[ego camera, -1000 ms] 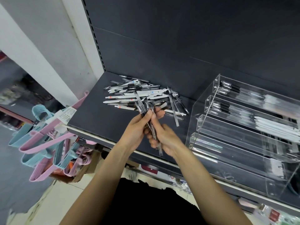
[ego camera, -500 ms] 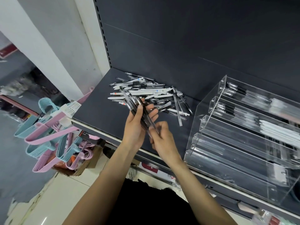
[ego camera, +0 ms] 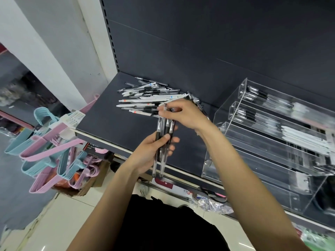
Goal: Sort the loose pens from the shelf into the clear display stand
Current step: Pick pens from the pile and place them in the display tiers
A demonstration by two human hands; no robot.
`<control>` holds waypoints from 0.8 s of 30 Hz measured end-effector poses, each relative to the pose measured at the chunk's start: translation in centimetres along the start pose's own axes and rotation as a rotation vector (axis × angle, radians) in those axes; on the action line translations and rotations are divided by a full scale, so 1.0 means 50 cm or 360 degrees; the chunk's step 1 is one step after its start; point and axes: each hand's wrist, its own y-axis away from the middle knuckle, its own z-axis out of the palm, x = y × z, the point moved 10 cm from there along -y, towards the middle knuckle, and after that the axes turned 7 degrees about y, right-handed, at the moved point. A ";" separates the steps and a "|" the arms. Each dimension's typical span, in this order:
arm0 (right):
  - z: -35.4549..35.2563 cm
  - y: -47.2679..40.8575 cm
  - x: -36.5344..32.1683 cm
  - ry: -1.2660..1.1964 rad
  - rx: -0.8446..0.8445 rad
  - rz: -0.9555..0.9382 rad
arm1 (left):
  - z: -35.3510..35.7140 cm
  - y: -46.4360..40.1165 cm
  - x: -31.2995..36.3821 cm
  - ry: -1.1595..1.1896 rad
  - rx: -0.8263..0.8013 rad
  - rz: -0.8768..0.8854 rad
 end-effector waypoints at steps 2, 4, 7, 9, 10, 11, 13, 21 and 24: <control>0.003 -0.009 -0.009 -0.0200 -0.0091 0.0042 | -0.001 0.002 0.005 -0.0030 -0.0015 0.0023; -0.023 -0.009 -0.021 -0.0402 0.0043 0.0028 | -0.006 0.004 0.006 -0.0060 -0.0033 0.0008; -0.102 0.009 -0.029 -0.0712 0.0514 0.0002 | -0.018 0.008 -0.014 -0.0038 -0.0053 -0.0065; -0.147 0.037 -0.024 -0.0668 0.0778 0.0006 | -0.039 0.006 -0.022 0.0121 0.0051 -0.0043; -0.159 0.054 -0.019 -0.0631 0.0871 0.0003 | -0.052 0.003 -0.020 0.0243 0.0123 -0.0005; -0.160 0.071 -0.014 -0.0617 0.0933 0.0002 | -0.064 0.000 -0.016 0.0373 0.0194 0.0045; -0.131 0.105 0.005 -0.0659 0.0990 0.0023 | -0.078 -0.009 -0.001 0.0591 0.0293 0.0150; 0.030 0.208 0.043 -0.0443 0.1426 0.0104 | -0.037 -0.052 0.037 0.0782 0.0285 0.0316; 0.053 0.217 0.052 -0.0329 0.1456 0.0149 | -0.021 -0.060 0.027 0.0831 0.0239 0.0236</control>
